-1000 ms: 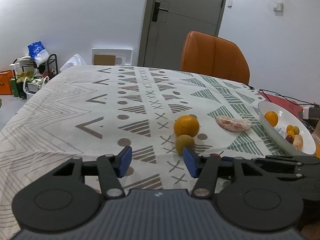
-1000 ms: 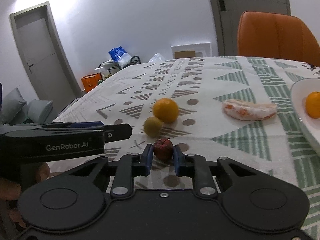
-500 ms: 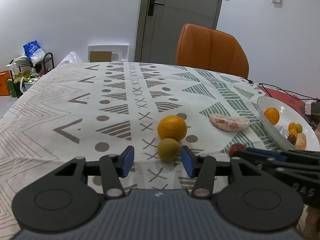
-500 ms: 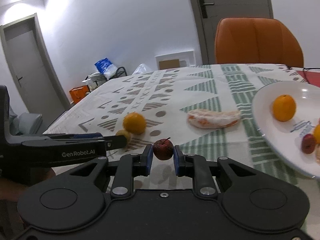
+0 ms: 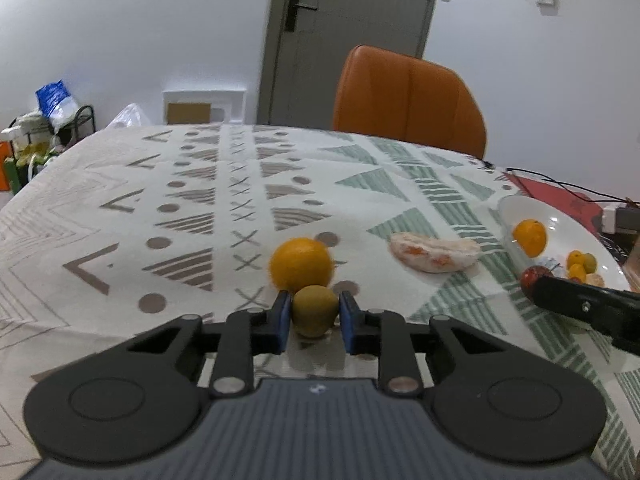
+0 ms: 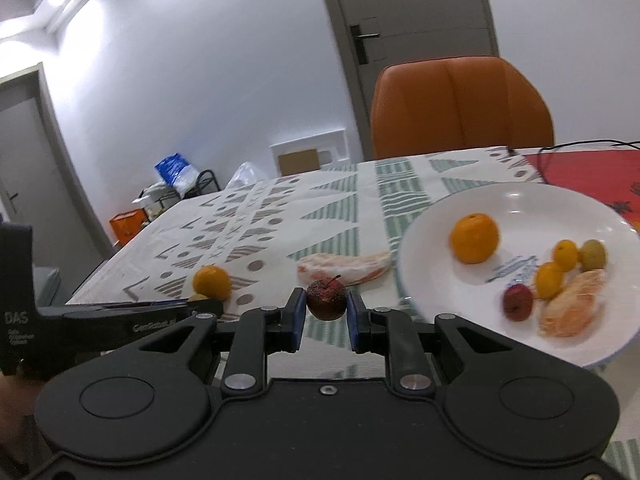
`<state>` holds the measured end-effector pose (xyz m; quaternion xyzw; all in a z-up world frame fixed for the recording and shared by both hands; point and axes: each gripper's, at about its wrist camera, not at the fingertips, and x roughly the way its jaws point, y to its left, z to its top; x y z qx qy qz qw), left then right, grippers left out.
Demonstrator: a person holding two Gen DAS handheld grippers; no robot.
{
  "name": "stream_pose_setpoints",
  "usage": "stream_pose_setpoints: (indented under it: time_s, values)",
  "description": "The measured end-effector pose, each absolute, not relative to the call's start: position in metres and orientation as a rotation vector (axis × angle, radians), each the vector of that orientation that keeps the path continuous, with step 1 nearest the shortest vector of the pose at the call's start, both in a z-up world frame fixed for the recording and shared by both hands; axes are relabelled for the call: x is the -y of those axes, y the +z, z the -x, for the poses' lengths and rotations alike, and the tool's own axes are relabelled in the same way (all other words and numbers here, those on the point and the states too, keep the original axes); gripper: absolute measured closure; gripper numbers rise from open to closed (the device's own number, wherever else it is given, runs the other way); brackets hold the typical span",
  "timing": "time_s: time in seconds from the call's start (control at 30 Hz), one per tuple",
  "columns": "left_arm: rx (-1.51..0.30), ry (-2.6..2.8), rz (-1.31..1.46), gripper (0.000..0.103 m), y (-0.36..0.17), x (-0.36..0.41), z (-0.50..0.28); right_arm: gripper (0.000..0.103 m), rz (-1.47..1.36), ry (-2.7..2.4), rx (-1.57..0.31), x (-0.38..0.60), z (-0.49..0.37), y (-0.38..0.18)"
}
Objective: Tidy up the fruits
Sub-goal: 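Carry the red plum with the right tool while the left tool carries its fruit to the bowl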
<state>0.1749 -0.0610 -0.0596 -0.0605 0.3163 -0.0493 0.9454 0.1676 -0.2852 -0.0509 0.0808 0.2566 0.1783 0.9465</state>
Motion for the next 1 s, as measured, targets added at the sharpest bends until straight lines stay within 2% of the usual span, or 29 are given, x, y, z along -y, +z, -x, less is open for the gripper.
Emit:
stream_pose_setpoints:
  time_s: [0.73,0.83,0.9,1.0]
  values:
    - [-0.590,-0.231,0.084,0.079,-0.034,0.123,-0.177,0.083,-0.229,0.211,-0.490,0.349,-0.157,-0.052]
    - [-0.587,-0.251,0.078,0.079,-0.033,0.132,-0.177,0.079,-0.239,0.185,-0.493,0.357,-0.155,-0.053]
    - [-0.584,-0.263,0.071,0.079,-0.031,0.138,-0.177,0.072,-0.241,0.167,-0.491,0.362,-0.154,-0.053]
    - [-0.580,-0.280,0.062,0.079,-0.029,0.147,-0.177,0.071,-0.253,0.157,-0.485,0.369,-0.152,-0.055]
